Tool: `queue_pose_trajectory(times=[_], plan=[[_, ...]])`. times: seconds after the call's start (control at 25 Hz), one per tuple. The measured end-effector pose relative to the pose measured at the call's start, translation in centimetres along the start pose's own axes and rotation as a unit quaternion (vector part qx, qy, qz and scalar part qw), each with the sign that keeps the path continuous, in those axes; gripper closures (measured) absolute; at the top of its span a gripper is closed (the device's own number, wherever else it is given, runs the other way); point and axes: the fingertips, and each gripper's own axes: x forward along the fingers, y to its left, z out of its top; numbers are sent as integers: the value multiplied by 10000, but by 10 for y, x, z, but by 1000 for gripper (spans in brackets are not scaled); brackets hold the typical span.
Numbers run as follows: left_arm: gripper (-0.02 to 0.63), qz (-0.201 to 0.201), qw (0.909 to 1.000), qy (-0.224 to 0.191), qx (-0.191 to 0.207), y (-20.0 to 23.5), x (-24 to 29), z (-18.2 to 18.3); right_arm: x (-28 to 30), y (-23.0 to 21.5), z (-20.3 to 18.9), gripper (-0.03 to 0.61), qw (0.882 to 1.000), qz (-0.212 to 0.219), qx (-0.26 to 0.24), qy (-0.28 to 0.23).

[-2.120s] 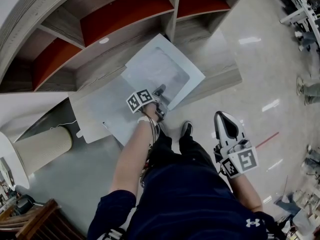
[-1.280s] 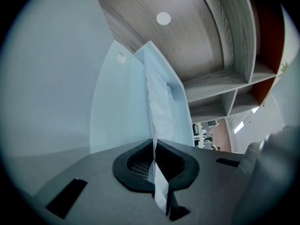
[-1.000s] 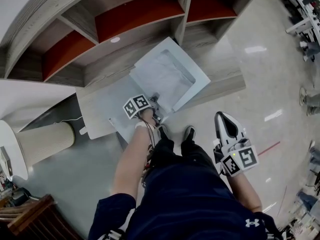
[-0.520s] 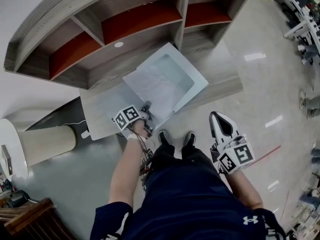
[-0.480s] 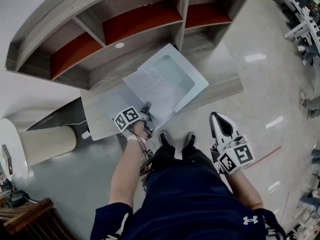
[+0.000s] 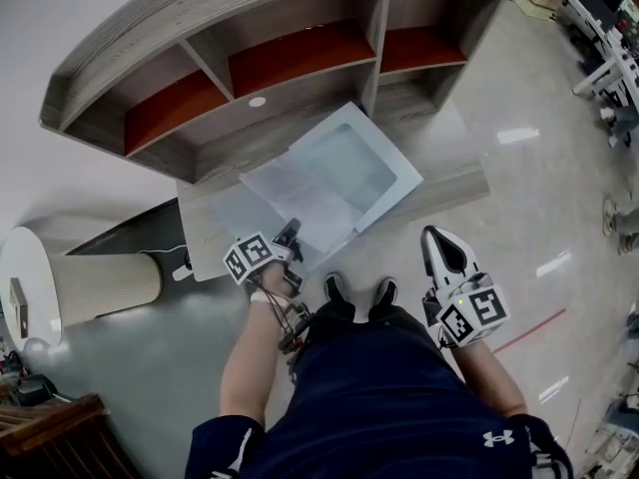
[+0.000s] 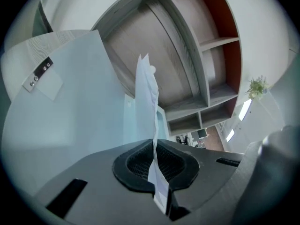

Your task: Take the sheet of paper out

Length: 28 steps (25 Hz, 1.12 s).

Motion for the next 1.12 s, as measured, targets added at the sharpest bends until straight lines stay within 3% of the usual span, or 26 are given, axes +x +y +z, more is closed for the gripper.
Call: queue_pose_trajectory(times=[0.52,1.12], plan=[[598,-678,9962,-395,366,-77,-47,15,4,6,17,566,9998,94,-64,-157],[598,-1710,9828,-224,656,-183,-80,-18,-4,-7,44,566,9989,-42,-155,-442]])
